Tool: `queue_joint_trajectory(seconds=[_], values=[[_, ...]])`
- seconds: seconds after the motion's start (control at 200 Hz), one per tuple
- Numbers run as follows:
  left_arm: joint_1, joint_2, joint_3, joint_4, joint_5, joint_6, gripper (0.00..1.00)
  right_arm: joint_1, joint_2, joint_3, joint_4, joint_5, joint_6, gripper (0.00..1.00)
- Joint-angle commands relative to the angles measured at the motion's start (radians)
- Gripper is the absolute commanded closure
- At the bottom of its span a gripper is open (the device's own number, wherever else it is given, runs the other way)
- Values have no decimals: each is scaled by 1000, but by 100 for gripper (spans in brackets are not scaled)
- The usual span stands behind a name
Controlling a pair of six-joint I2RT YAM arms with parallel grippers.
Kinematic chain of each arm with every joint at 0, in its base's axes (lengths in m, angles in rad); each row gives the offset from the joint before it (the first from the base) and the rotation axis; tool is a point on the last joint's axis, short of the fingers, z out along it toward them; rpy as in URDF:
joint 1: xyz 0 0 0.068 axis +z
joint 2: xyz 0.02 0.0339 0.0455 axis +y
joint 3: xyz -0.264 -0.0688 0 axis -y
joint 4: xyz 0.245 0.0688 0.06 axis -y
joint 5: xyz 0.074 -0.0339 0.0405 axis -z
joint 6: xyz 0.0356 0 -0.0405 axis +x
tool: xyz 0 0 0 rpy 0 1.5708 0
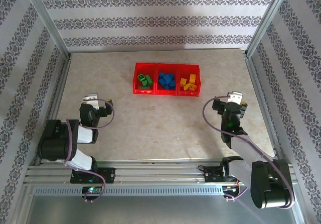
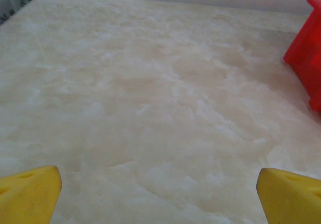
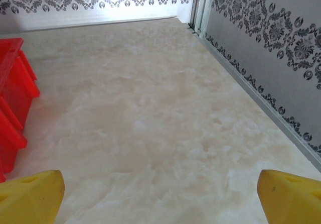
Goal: Sort the legos into containers by color
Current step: Reset both arms
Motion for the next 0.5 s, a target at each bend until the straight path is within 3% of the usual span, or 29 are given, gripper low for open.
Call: queue_joint_trajectory(seconds=[0.0,0.105,0.495], values=[[-1,49,60,76,104,51,0,-16,21,29,90,-39,-28,2],[-8,41,150,-111,186,94,0,-20,46,23,121,-69,-25,2],[-16,48,138,-73,182,96,0,-30,257,29,325,-145,-41,2]])
